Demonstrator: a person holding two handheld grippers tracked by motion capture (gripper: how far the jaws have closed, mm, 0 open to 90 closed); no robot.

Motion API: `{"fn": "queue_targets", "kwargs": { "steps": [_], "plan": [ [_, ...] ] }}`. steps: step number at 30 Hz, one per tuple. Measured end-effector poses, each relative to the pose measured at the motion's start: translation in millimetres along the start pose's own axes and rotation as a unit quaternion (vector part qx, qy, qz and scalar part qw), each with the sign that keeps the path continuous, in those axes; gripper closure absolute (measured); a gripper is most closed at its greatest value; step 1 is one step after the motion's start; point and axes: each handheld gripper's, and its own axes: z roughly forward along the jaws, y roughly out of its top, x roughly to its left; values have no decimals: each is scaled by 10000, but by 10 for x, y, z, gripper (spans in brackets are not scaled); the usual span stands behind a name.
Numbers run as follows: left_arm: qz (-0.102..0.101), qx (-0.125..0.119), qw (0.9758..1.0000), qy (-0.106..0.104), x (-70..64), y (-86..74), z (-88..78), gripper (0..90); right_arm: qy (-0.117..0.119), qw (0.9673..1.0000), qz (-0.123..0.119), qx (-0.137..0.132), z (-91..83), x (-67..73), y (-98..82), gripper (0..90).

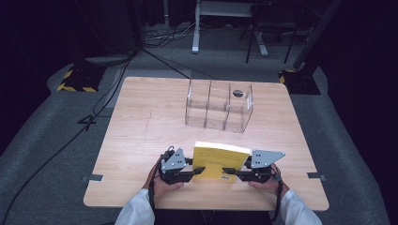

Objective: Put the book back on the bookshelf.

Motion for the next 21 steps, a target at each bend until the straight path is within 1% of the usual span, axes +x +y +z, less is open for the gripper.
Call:
{"fn": "queue_targets", "kwargs": {
  "steps": [3, 9, 11, 13, 15, 18, 19, 21],
  "plan": [
    [15, 5, 10000, 4, -10, 6, 10, 651, -2, 10000, 23, -26, 10, 9, -5, 700],
    [23, 23, 9999, 138, -25, 1, 18, 620, -165, 9999, 20, -25, 40, 26, -6, 718],
    [42, 50, 9998, 164, -32, 3, 13, 611, -169, 9999, -23, -6, 38, 40, -1, 732],
    [89, 97, 9996, 235, -37, 3, 7, 606, -159, 9999, -40, -5, 35, 51, 0, 746],
    [92, 155, 9994, 307, -43, -8, -9, 605, -168, 9998, -46, -24, 34, 60, -1, 754],
    [65, 275, 9984, 493, -39, -48, -55, 597, -183, 9998, -51, -15, 33, 68, 1, 758],
    [65, 275, 9984, 493, -39, -48, -55, 588, -183, 9998, -51, -15, 33, 68, 1, 758],
    [39, 342, 9976, 595, -29, -78, -95, 571, -192, 9998, -25, -22, 34, 62, 0, 759]
  ]
}}
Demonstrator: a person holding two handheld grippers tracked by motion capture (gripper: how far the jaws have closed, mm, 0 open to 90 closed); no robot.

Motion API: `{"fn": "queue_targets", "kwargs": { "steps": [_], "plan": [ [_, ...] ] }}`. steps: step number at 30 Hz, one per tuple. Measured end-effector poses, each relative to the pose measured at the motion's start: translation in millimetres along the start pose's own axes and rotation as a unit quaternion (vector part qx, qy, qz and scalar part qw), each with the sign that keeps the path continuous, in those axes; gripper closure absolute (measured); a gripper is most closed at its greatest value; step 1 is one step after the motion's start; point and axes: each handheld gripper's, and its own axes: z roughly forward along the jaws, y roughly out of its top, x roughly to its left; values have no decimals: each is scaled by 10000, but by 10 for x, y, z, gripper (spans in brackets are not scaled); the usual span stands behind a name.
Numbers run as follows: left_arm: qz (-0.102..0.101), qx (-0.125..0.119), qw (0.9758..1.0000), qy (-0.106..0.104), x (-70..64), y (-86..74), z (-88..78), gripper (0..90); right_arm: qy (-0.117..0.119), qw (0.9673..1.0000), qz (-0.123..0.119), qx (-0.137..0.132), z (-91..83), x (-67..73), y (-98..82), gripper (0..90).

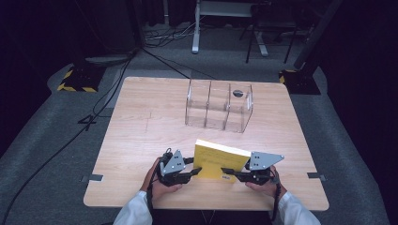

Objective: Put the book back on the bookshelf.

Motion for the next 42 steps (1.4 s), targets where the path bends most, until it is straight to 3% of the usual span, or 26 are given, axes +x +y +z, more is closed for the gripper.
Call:
{"fn": "queue_targets", "kwargs": {
  "steps": [8, 11, 14, 19, 21, 22, 24, 26, 29, 33, 34, 36, 40, 41, 42],
  "plan": [
    [-218, 244, 9986, 403, 80, -96, -127, 488, -218, 9996, 186, -14, -34, -52, -27, 759],
    [-258, 441, 9975, 483, 98, -140, -162, 449, -271, 9993, 250, -26, -43, -67, -35, 759],
    [-393, 689, 9945, 683, 111, -212, -198, 355, -310, 9991, 279, -29, -50, -80, -43, 758],
    [-720, 948, 9897, 790, 172, -355, -288, 253, -418, 9985, 339, -42, -59, -91, -49, 759],
    [-912, 1073, 9861, 883, 201, -427, -338, 211, -526, 9978, 394, -39, -78, -111, -58, 760],
    [-1006, 1174, 9820, 1085, 216, -470, -374, 211, -559, 9976, 401, -36, -84, -117, -60, 760],
    [-1106, 1225, 9802, 1093, 237, -522, -420, 197, -622, 9971, 445, -35, -100, -136, -66, 761],
    [-1153, 1299, 9776, 1185, 248, -565, -456, 188, -721, 9962, 477, -33, -117, -150, -72, 761],
    [-1134, 1361, 9763, 1242, 262, -599, -488, 186, -815, 9953, 517, -25, -137, -163, -77, 761],
    [-1154, 1497, 9727, 1347, 282, -663, -510, 175, -1059, 9930, 526, -4, -193, -208, -82, 762],
    [-1194, 1517, 9717, 1360, 280, -681, -511, 174, -1201, 9911, 571, -2, -222, -235, -92, 762],
    [-1183, 1530, 9719, 1340, 284, -688, -512, 172, -1250, 9904, 584, -1, -237, -248, -95, 763],
    [-1408, 1539, 9707, 1191, 286, -706, -517, 170, -1541, 9857, 689, -35, -342, -315, -108, 763],
    [-1376, 1534, 9713, 1189, 290, -709, -520, 170, -1634, 9840, 714, -63, -371, -331, -107, 763],
    [-1369, 1522, 9713, 1210, 291, -717, -528, 170, -1826, 9803, 752, -102, -431, -367, -100, 763]
  ]
}}
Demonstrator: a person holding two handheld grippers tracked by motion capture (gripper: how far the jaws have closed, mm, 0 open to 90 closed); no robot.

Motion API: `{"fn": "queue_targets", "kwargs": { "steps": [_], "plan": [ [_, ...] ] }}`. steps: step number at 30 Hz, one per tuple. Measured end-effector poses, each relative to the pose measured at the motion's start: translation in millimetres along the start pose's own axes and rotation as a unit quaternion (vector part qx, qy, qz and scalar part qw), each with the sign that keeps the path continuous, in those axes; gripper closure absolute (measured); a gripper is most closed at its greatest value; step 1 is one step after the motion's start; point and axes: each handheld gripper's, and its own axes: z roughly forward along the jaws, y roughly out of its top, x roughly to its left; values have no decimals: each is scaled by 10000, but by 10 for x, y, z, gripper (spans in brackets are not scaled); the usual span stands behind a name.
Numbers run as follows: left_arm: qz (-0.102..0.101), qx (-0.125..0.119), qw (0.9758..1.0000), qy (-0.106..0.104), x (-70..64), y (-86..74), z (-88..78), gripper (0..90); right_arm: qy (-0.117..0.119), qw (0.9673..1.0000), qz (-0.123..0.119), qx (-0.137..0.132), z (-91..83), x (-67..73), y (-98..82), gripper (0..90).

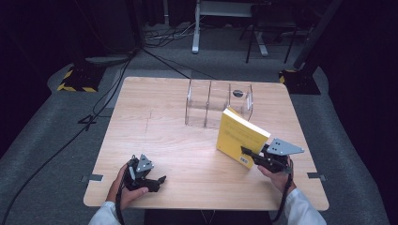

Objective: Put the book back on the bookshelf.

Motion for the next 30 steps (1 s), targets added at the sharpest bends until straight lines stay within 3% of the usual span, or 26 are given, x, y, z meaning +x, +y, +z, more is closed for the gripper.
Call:
{"fn": "queue_targets", "kwargs": {
  "steps": [1, 2, 6, 7, 8, 14, 19, 30],
  "plan": [
    [0, 0, 10000, 0, 0, 0, 0, 170, 0, 10000, 0, 0, 0, 0, 0, 763],
    [-13, -17, 10000, 21, -6, -8, -2, 169, -198, 9998, 39, -25, -41, -58, 19, 763],
    [-97, -46, 9999, 36, -22, -13, 6, 164, -625, 9979, 125, -108, -98, -171, 65, 763],
    [-97, -46, 9999, 36, -22, -13, 6, 162, -625, 9979, 125, -108, -98, -171, 65, 763],
    [-109, -32, 9999, 36, -27, -9, 7, 160, -844, 9962, 148, -134, -115, -216, 99, 763],
    [-151, -28, 9998, 109, -47, 12, 26, 154, -1291, 9913, 199, -156, -144, -343, 209, 763],
    [-180, -37, 9998, 81, -65, 34, 51, 154, -1363, 9903, 236, -119, -105, -411, 277, 763],
    [-206, -36, 9998, 73, -69, 35, 52, 154, -1598, 9867, 289, -7, 161, -515, 466, 763]
  ]
}}
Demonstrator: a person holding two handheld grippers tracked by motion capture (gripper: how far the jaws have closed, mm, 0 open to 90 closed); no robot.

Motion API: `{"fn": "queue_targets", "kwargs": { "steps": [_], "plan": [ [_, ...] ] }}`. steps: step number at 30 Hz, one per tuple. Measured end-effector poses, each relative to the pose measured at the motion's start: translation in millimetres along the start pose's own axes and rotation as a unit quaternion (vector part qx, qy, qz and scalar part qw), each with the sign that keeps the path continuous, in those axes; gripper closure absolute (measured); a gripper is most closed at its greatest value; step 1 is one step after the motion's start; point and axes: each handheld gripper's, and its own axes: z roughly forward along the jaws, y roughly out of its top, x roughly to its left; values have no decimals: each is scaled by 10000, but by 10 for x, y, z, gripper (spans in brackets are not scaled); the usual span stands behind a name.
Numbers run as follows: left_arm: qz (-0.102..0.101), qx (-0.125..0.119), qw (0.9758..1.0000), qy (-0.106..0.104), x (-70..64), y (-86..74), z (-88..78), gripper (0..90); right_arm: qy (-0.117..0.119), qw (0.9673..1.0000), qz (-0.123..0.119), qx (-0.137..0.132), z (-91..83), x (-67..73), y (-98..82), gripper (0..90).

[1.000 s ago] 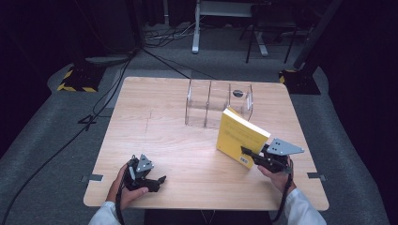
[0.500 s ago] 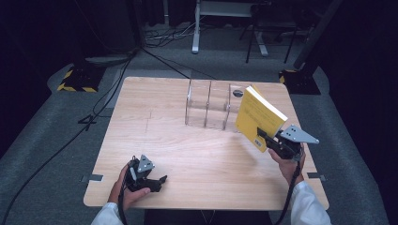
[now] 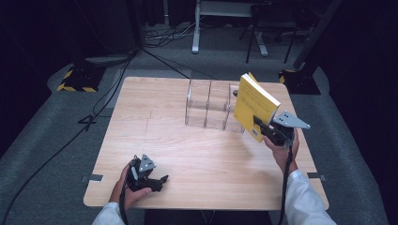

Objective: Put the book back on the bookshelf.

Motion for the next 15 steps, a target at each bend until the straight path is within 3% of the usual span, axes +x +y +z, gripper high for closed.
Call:
{"fn": "queue_targets", "kwargs": {
  "steps": [15],
  "plan": [
    [4, -1, 10000, 2, 0, 1, 0, 154, -368, 9990, 131, 196, 392, -19, 146, 763]
  ]
}}
